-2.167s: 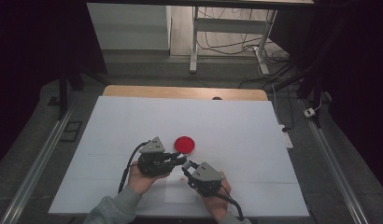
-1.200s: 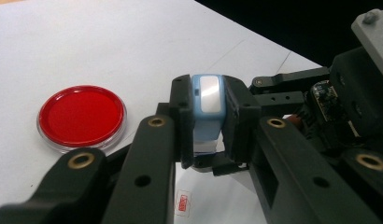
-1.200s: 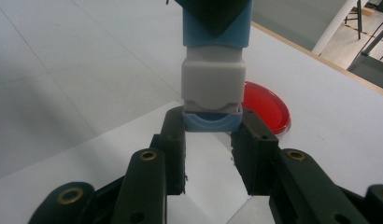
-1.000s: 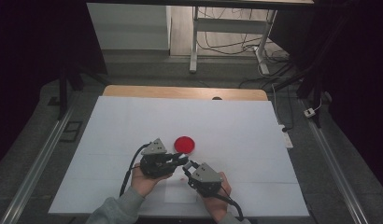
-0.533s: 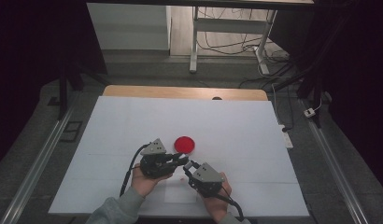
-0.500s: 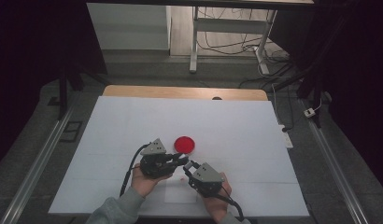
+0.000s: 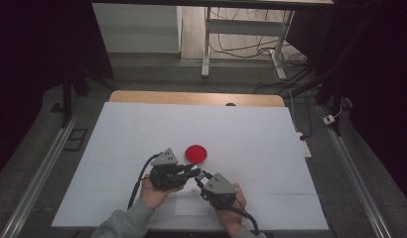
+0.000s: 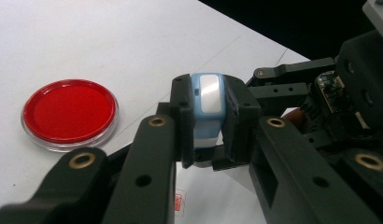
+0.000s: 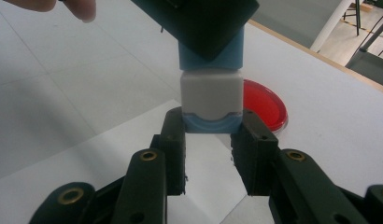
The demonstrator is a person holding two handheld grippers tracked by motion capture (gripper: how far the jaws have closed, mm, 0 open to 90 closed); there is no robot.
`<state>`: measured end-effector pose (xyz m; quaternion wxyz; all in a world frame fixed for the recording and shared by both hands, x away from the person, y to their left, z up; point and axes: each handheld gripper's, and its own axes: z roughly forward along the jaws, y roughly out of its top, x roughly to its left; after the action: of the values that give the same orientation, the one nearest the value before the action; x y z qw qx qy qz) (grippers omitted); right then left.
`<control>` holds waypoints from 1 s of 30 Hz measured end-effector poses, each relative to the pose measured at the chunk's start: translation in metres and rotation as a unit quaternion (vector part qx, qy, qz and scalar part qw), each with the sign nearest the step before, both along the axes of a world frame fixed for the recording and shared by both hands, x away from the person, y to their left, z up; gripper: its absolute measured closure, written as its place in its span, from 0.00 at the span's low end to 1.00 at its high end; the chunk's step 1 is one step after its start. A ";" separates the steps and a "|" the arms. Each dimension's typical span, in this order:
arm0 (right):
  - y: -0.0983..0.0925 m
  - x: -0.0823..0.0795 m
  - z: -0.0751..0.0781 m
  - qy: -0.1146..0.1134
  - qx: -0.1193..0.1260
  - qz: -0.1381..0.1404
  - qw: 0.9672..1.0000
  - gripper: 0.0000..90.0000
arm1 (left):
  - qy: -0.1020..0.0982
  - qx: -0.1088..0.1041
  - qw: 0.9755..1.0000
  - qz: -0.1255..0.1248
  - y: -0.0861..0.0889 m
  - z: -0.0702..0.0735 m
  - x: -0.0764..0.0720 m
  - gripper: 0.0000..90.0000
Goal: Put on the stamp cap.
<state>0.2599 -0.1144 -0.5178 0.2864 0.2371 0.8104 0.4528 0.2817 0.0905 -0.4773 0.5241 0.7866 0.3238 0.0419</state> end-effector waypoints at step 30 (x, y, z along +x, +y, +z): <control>-0.022 0.009 0.007 0.041 0.014 0.043 0.998 0.53 | -0.006 -0.015 1.000 0.005 0.012 0.007 0.003 0.84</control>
<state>0.2690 -0.1360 -0.5109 0.2298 0.2240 0.8246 0.4659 0.2843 0.1025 -0.4706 0.5373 0.7770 0.3249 0.0441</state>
